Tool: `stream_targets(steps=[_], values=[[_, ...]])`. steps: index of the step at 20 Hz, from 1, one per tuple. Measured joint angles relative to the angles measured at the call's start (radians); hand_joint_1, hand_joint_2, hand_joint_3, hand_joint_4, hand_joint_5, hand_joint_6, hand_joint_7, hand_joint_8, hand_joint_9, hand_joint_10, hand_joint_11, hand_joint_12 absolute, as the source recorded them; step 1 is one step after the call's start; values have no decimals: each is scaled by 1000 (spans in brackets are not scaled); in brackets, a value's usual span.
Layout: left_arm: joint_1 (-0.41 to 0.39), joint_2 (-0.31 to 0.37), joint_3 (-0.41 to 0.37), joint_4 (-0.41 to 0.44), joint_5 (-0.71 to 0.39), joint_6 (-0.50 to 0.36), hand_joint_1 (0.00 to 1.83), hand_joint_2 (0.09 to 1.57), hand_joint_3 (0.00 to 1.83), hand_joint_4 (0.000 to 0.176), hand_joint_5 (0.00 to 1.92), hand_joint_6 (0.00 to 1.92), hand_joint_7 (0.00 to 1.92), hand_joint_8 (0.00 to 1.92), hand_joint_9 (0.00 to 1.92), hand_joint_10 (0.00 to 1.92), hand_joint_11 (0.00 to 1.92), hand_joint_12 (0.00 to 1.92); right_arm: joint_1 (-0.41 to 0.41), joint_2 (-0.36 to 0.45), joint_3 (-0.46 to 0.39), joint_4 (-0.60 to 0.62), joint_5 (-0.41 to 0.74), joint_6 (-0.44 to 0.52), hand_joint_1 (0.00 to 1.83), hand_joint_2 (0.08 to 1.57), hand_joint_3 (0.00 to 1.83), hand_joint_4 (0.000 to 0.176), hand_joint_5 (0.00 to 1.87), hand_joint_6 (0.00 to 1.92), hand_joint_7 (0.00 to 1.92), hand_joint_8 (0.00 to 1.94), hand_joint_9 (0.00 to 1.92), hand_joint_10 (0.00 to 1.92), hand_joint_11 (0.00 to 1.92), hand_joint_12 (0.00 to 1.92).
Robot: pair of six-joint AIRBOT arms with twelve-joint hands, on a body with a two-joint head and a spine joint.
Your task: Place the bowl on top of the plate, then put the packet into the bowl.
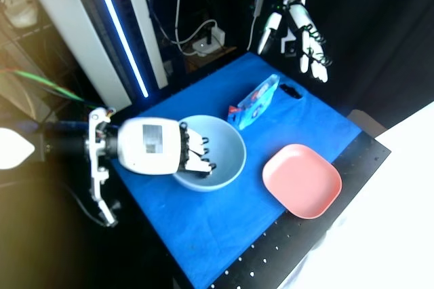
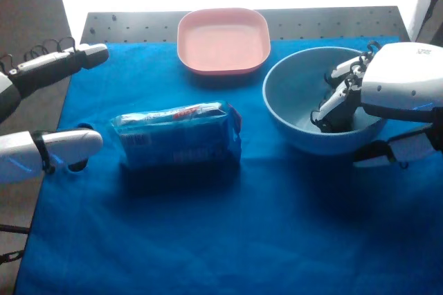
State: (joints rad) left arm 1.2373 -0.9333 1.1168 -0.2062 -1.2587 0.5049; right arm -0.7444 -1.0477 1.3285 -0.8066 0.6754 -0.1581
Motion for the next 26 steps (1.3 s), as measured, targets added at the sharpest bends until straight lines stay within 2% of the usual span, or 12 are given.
stream_targets(steps=[2, 3, 4, 8, 9, 10, 11, 13, 15, 18, 23, 26], values=[[0, 0, 0, 2, -2, -1, 606, 1082, 8, 96, 281, 3, 151, 4, 83, 2, 124, 79, 0, -2, 2, 10, -15, 3, 928, 1486, 176, 0, 1117, 1914, 1290, 1927, 1367, 1907, 1264, 1911], [2, 0, 0, 0, -2, -2, 606, 1083, 7, 92, 280, 2, 159, 7, 100, 8, 141, 88, -1, -3, 3, 10, -28, 3, 921, 1157, 662, 0, 671, 1920, 1226, 1938, 1335, 1918, 1298, 1919], [2, 0, 0, -3, -2, -3, 613, 1085, 6, 95, 273, 0, 158, 5, 104, 8, 147, 94, -1, -3, 7, 30, -31, 3, 905, 1132, 691, 0, 551, 1921, 1172, 1940, 1309, 1920, 1292, 1921], [2, 0, 0, -2, -6, -4, 607, 1087, 4, 89, 273, 2, 182, 10, 141, 17, 167, 114, -1, 2, 18, 101, -16, 1, 714, 1494, 52, 0, 368, 1921, 1049, 1941, 1313, 1921, 1360, 1921], [3, 0, 0, -3, -6, -4, 608, 1086, 3, 94, 275, 3, 185, 10, 150, 19, 169, 117, -1, 3, 18, 121, 0, 0, 748, 1493, 24, 0, 399, 1921, 1056, 1941, 1279, 1921, 1308, 1921], [3, 0, 0, -2, -6, -4, 614, 1092, 0, 85, 269, 1, 190, 5, 153, 7, 123, 198, -1, 5, 18, 147, 18, -10, 966, 1427, 38, 0, 460, 1750, 650, 1941, 1163, 1921, 1144, 1921], [3, -2, 0, -2, -9, -5, 616, 1089, 3, 84, 269, 0, 192, 0, 157, 1, 65, 327, -1, 7, 18, 177, 33, -32, 1081, 992, 817, 0, 621, 1756, 745, 1941, 1161, 1921, 1127, 1921], [3, -6, 0, 0, -8, -5, 629, 1095, 0, 79, 263, 0, 183, 1, 151, 3, 2, 481, 0, 7, 18, 264, 58, -102, 903, 1339, 306, 0, 1017, 1914, 1198, 1941, 1315, 1921, 1254, 1921], [3, -6, 0, -1, -9, -6, 624, 1097, 0, 77, 262, 0, 183, 0, 159, 3, 0, 506, 0, 4, 18, 355, 83, -164, 929, 1014, 872, 0, 625, 1921, 1224, 1941, 1340, 1921, 1312, 1921], [3, -6, 0, -1, -9, -7, 626, 1102, 1, 70, 265, 1, 191, 2, 161, 1, 0, 492, 47, -26, 48, 400, 91, -204, 806, 1473, 119, 0, 1024, 1921, 1261, 1941, 1419, 1921, 1488, 1921], [3, -12, 3, -2, -10, -7, 640, 1107, 0, 68, 272, 2, 191, 3, 165, 3, 0, 530, 101, -118, 118, 402, 87, -206, 622, 1492, 416, 0, 1212, 1921, 1344, 1941, 1535, 1921, 1601, 1921], [3, -12, 4, -2, -8, -7, 640, 1111, 0, 75, 269, 0, 185, 0, 151, 2, 0, 511, 154, -173, 172, 412, 71, -206, 464, 1556, 81, 17, 1231, 1921, 1349, 1941, 1499, 1921, 1555, 1921]])
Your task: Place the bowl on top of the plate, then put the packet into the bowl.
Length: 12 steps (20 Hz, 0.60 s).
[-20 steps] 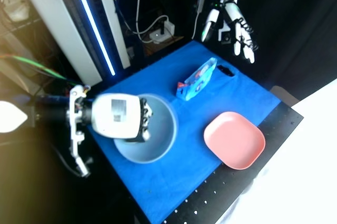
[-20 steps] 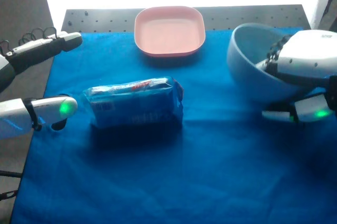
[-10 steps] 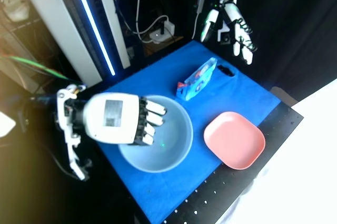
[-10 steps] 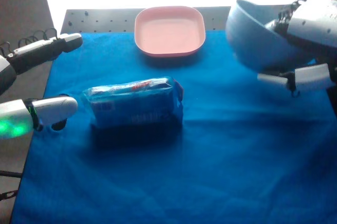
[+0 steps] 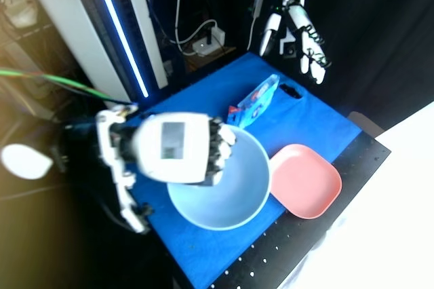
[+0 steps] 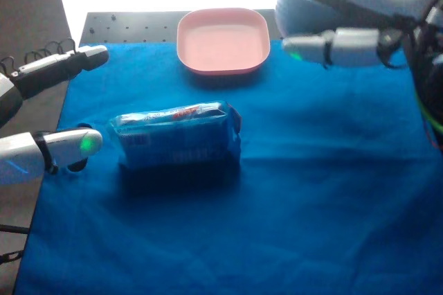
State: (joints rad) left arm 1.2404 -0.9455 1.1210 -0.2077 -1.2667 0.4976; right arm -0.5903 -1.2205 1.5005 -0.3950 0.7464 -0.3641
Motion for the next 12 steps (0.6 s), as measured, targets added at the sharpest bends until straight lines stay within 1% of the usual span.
stream_targets(steps=[1, 2, 3, 4, 5, 6, 7, 8, 9, 10, 11, 12], values=[[0, 0, 0, 0, 0, 0, 626, 1099, 0, 78, 276, 1, 197, 2, 171, 5, 0, 557, 12, -19, 16, 2, -8, 0, 730, 1568, 144, 21, 1244, 1921, 1348, 1941, 1485, 1921, 1534, 1921], [0, 0, 1, 0, 0, -1, 628, 1100, 0, 75, 276, 1, 195, 0, 167, 1, 0, 555, 31, -50, 40, -2, -23, 0, 1229, 873, 1117, 48, 1231, 1921, 975, 1941, 1438, 1921, 1473, 1921], [0, 0, 3, 3, 0, -1, 636, 1103, 1, 74, 268, 1, 188, 0, 153, 1, 0, 520, 54, -90, 72, -7, -48, 1, 1392, 590, 1538, 51, 1245, 1921, 995, 1941, 1431, 1921, 1438, 1921], [0, 0, 4, 3, 0, 0, 635, 1104, 1, 77, 256, 2, 176, 1, 140, 2, 0, 481, 71, -113, 90, -21, -70, 1, 1404, 576, 1551, 39, 1245, 1921, 996, 1941, 1440, 1921, 1435, 1921], [-2, 0, 6, 7, 3, -1, 635, 1104, 1, 77, 256, 2, 176, 1, 140, 2, 0, 481, 81, -133, 102, -33, -83, -1, 1404, 576, 1551, 39, 1245, 1921, 996, 1941, 1440, 1921, 1435, 1921], [-3, 0, 8, 7, 7, -2, 645, 1098, 0, 75, 267, 3, 179, 1, 131, 2, 0, 423, 95, -166, 129, -42, -106, 2, 1623, 376, 1737, 45, 1185, 1921, 1102, 1873, 1169, 1921, 1466, 1921], [-5, 0, 14, 14, 9, -3, 641, 1101, 1, 78, 264, 1, 172, 1, 116, 4, 0, 374, 100, -187, 146, -39, -116, 2, 1452, 555, 1549, 44, 1183, 1921, 988, 1927, 1336, 1921, 1479, 1921], [-8, 0, 16, 14, 12, -4, 641, 1101, 1, 78, 264, 1, 172, 1, 116, 4, 0, 374, 102, -204, 161, -41, -122, -1, 1452, 555, 1549, 44, 1183, 1921, 988, 1927, 1336, 1921, 1479, 1921], [-11, -1, 18, 13, 13, -4, 642, 1101, 1, 86, 267, 2, 173, 2, 117, 6, 0, 362, 107, -227, 182, -43, -132, 1, 1406, 625, 1456, 38, 1173, 1921, 930, 1938, 1383, 1921, 1475, 1921], [-14, -5, 19, 12, 11, -5, 641, 1101, 2, 89, 268, 0, 173, 1, 113, 3, 0, 329, 112, -250, 203, -37, -151, 1, 1115, 1263, 585, 28, 1137, 1921, 1241, 1941, 1403, 1921, 1482, 1921], [-14, -8, 19, 14, 10, -5, 641, 1101, 2, 89, 268, 0, 173, 1, 113, 3, 0, 329, 113, -263, 214, -40, -165, 0, 1115, 1263, 585, 28, 1137, 1921, 1241, 1941, 1403, 1921, 1482, 1921], [-15, -13, 22, 23, 13, -8, 628, 1102, 1, 87, 270, 0, 173, 0, 119, 2, 0, 364, 114, -279, 227, -43, -180, 0, 1305, 831, 1173, 26, 1144, 1921, 927, 1941, 1401, 1921, 1460, 1921]])
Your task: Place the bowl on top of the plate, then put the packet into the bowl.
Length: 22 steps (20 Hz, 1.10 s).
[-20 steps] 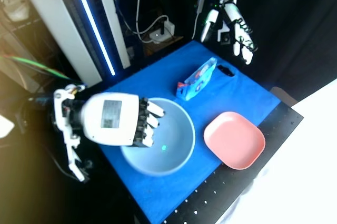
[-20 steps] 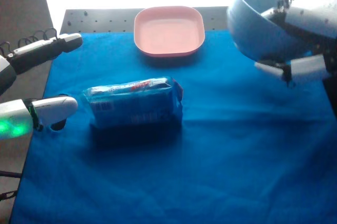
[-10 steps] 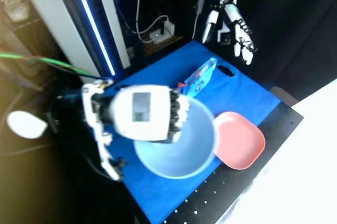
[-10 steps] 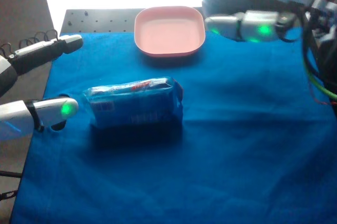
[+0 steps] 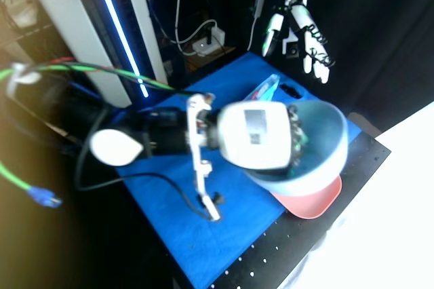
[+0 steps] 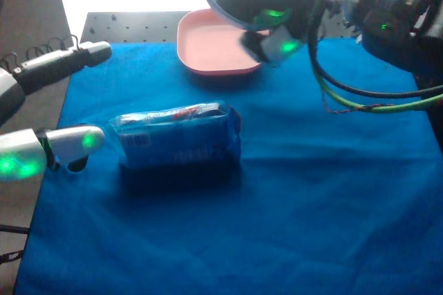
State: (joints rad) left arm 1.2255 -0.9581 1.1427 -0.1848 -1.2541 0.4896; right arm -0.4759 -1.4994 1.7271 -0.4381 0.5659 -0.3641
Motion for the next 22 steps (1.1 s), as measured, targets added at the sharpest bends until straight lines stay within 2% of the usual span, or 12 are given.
stream_targets(steps=[1, 5, 8, 11, 12, 13, 14, 15, 16, 18, 20, 22], values=[[-2, -2, 3, 8, 4, -2, 618, 1091, 0, 88, 289, 7, 182, 3, 120, 1, 0, 321, 0, -15, 13, 0, -11, 3, 1393, 638, 1451, 0, 1200, 1921, 933, 1941, 1443, 1921, 1489, 1921], [-13, -5, 10, 3, 9, -10, 586, 1065, 2, 100, 290, 0, 210, 0, 159, 0, 0, 386, 0, -57, 48, -3, -53, 3, 1646, 354, 1789, 0, 1207, 1921, 1107, 1911, 1211, 1921, 1489, 1921], [-13, -6, 10, 6, 9, -11, 578, 1071, 4, 86, 284, 0, 211, 0, 127, 13, 32, 212, 0, -66, 58, -8, -75, 3, 1418, 602, 1489, 0, 1164, 1921, 952, 1940, 1367, 1921, 1383, 1921], [-13, -6, 10, 6, 8, -12, 618, 1072, 1, 90, 286, 0, 212, 0, 116, 0, 0, 302, 0, -74, 64, -4, -89, 3, 1421, 562, 1576, 2, 1215, 1921, 1011, 1941, 1453, 1921, 1466, 1921], [-13, -6, 10, 6, 7, -13, 603, 1071, 0, 86, 288, 0, 223, 0, 157, 2, 17, 383, 0, -80, 68, -3, -98, 3, 1412, 586, 1541, 36, 1185, 1847, 985, 1941, 1380, 1921, 1429, 1921], [-13, -6, 10, 7, 4, -15, 617, 1070, 0, 74, 288, 0, 225, 0, 172, 1, 3, 452, 0, -89, 69, -4, -112, 3, 1570, 923, 1058, 0, 1107, 1581, 1129, 1700, 1272, 1795, 1290, 1918], [-13, -6, 10, 6, 4, -14, 621, 1071, 1, 73, 288, 0, 216, 0, 160, 1, 0, 440, 0, -91, 69, -4, -113, 3, 1537, 1138, 532, 0, 1006, 1229, 1079, 1330, 1147, 1517, 1113, 1725], [-13, -6, 10, 6, 1, -15, 621, 1071, 1, 73, 288, 0, 216, 0, 160, 1, 0, 440, 0, -92, 69, -4, -116, 3, 1537, 1138, 532, 0, 1006, 1229, 1079, 1330, 1147, 1517, 1113, 1725], [-13, -6, 10, 6, -1, -15, 620, 1071, 0, 74, 289, 1, 220, 3, 163, 3, 0, 439, 0, -93, 68, -4, -114, 3, 1265, 1232, 56, 0, 749, 1170, 918, 1293, 1050, 1096, 987, 1432], [-13, -6, 10, 6, -1, -15, 602, 1071, 0, 81, 285, 0, 206, 0, 123, 6, 0, 321, -1, -92, 69, 0, -110, 3, 1148, 1313, 5, 0, 532, 1490, 753, 1500, 917, 850, 797, 1261], [-13, -6, 10, 7, -2, -15, 603, 1077, 2, 76, 277, 0, 183, 1, 115, 1, 0, 348, -8, -91, 68, 0, -108, 4, 1240, 1367, 7, 0, 609, 346, 532, 1685, 833, 441, 597, 1112], [-13, -6, 10, 6, -5, -15, 588, 1070, 0, 63, 281, 0, 207, 1, 136, 1, 0, 448, -31, -88, 67, -2, -108, 24, 1239, 1381, 0, 0, 666, 66, 506, 1714, 820, 405, 552, 1191]])
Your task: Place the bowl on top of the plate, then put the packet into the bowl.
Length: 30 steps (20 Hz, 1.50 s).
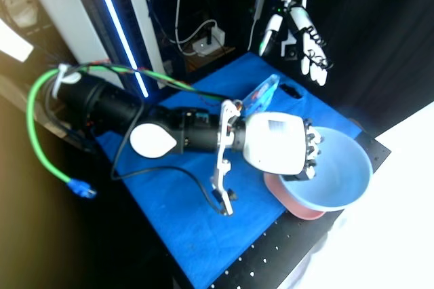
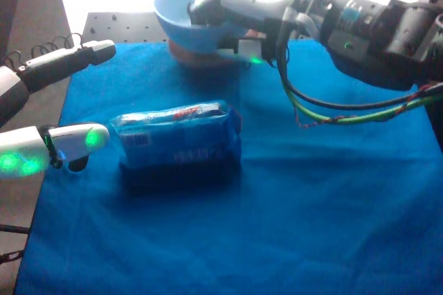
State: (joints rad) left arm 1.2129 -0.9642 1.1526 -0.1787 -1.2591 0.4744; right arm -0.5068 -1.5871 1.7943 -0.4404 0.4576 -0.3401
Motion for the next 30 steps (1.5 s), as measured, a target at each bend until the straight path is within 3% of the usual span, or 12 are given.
stream_targets(steps=[1, 2, 4, 8, 11, 12, 15, 17, 18, 22, 25, 30], values=[[0, 0, 0, 0, -1, 0, 578, 1068, 0, 59, 291, 2, 224, 4, 147, 2, 0, 500, -9, 3, 0, -3, -7, 7, 1159, 1419, 8, 0, 645, 23, 514, 792, 781, 396, 517, 1213], [0, 0, 0, -1, -2, 0, 570, 1063, 0, 59, 293, 1, 230, 1, 165, 2, 0, 593, -10, 7, -2, -3, -9, 16, 1174, 1416, 2, 0, 649, 8, 627, 357, 775, 396, 512, 1236], [0, 0, -1, 0, -2, -1, 588, 1068, 1, 52, 280, 1, 229, 2, 164, 4, 0, 583, -10, 21, -10, -2, -7, 25, 1134, 1417, 0, 0, 653, 1, 716, 67, 763, 345, 513, 1170], [0, 0, -5, -5, -2, -2, 578, 1066, 0, 84, 279, 0, 231, 0, 171, 2, 0, 564, -27, 52, -25, -25, 3, 53, 914, 1439, 3, 0, 605, 0, 694, 1, 749, 150, 372, 1213], [0, -3, -5, -8, -2, -2, 597, 1056, 0, 84, 281, 1, 269, 6, 190, 3, 0, 382, -39, 69, -41, -31, 1, 72, 605, 1438, 0, 0, 406, 1, 450, 1, 522, 4, 192, 922], [0, -3, -5, -8, -2, -2, 606, 1051, 2, 77, 280, 0, 272, 1, 220, 0, 0, 541, -40, 81, -52, -29, 9, 77, 522, 1428, 0, 6, 313, 0, 355, 0, 407, 0, 109, 862], [0, -3, -5, -16, -1, -2, 665, 1044, 0, 82, 280, 0, 270, 1, 225, 0, 0, 599, -39, 110, -80, -13, 69, 78, 346, 1372, 0, 74, 117, 0, 151, 0, 203, 0, 2, 758], [0, -3, -5, -16, -1, -2, 662, 1044, 0, 85, 265, 3, 262, 2, 214, 2, 0, 393, -39, 126, -100, -4, 117, 78, 304, 1301, 0, 153, 24, 0, 79, 0, 152, 0, 0, 805], [0, -3, -5, -16, 0, -2, 690, 1044, 0, 85, 245, 0, 238, 0, 191, 0, 0, 367, -39, 135, -113, 3, 147, 78, 263, 1228, 0, 171, 4, 0, 25, 0, 87, 0, 0, 690], [0, -3, -2, -16, 1, -1, 775, 1007, 0, 99, 162, 0, 164, 0, 137, 0, 0, 425, -40, 185, -159, 50, 237, 78, 371, 1113, 0, 176, 0, 0, 0, 0, 0, 0, 0, 62], [-20, -4, 11, 4, 19, 1, 806, 956, 0, 46, 176, 11, 158, 1, 128, 0, 0, 441, -53, 254, -207, 123, 340, 77, 367, 1071, 0, 176, 0, 0, 0, 0, 0, 0, 0, 1], [-141, -2, 36, 134, 85, 0, 841, 868, 0, 69, 172, 1, 137, 1, 113, 1, 70, 305, -134, 366, -319, 183, 488, 75, 353, 994, 0, 176, 0, 0, 0, 0, 0, 0, 0, 0]])
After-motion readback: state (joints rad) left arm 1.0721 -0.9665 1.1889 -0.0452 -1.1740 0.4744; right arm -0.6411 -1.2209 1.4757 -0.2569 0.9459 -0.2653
